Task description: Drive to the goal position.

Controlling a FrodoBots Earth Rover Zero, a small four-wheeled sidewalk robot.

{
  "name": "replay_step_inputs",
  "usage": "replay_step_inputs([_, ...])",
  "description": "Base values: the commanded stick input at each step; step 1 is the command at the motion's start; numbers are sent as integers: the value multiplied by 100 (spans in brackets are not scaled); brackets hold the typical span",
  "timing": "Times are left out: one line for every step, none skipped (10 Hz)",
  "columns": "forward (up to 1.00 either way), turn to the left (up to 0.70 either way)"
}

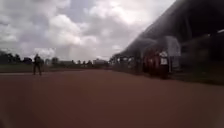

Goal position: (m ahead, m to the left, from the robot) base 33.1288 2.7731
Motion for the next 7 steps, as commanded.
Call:
replay_step_inputs([70, 0])
replay_step_inputs([70, 0])
replay_step_inputs([70, 0])
replay_step_inputs([70, 0])
replay_step_inputs([70, 0])
replay_step_inputs([70, 0])
replay_step_inputs([70, 0])
